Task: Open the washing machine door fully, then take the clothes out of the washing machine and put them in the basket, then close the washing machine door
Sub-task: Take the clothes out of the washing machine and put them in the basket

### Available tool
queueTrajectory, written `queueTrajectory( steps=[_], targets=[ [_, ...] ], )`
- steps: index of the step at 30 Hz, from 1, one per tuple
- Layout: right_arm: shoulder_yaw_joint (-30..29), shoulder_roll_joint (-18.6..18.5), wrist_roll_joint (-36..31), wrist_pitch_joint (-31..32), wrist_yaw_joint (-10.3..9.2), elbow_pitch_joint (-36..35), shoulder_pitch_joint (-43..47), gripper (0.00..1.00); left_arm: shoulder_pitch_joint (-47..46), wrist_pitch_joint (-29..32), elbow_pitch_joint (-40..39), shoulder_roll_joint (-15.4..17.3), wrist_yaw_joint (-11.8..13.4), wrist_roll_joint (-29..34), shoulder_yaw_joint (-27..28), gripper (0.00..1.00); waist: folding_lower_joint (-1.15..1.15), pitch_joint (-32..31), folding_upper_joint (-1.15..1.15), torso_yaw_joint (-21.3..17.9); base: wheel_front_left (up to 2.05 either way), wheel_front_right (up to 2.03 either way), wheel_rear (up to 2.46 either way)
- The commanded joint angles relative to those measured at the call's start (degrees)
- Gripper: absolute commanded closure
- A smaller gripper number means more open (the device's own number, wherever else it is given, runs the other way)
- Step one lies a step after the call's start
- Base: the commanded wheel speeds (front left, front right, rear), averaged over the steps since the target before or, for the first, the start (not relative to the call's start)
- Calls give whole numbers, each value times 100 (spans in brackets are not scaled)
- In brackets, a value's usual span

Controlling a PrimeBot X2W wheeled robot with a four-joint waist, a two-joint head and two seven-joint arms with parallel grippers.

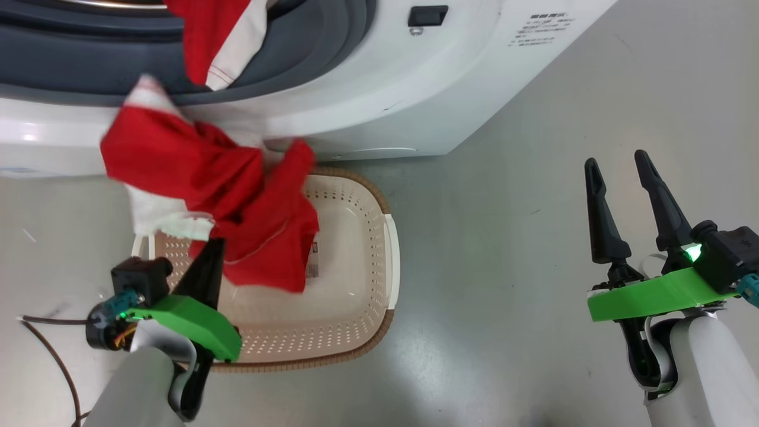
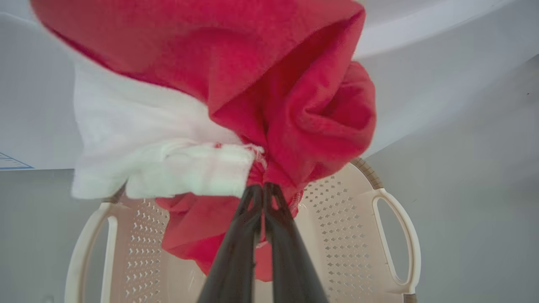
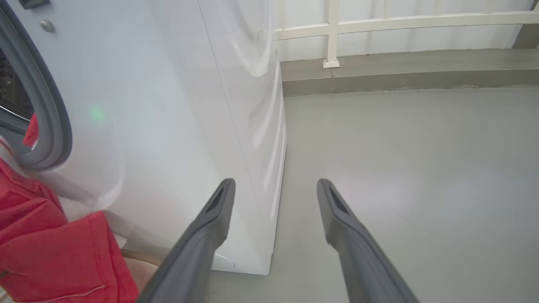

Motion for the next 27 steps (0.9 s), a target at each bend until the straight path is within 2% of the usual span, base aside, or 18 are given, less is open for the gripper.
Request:
queueTrajectory(
  steps=[1, 11, 19, 27],
  targets=[
    [100, 1, 9, -37, 35, -144, -64, 0, 181, -28, 31, 114, -32, -52, 83, 100, 0, 21, 0, -6, 0, 0, 0],
    [151, 1, 16, -37, 35, -153, -95, 0, 70, -28, 659, 88, -32, -244, -268, 100, 0, 132, 0, -84, 0, 0, 0],
    [180, 1, 18, -37, 35, -171, -94, 0, -108, -28, 1518, 30, -32, -699, -1032, 100, 0, 235, 0, -149, 0, 0, 0],
    [167, 1, -17, -37, 35, -209, -138, 0, -501, -28, 1835, 137, -32, -1141, -1468, 100, 0, 413, 0, -141, 0, 0, 0]
  ],
)
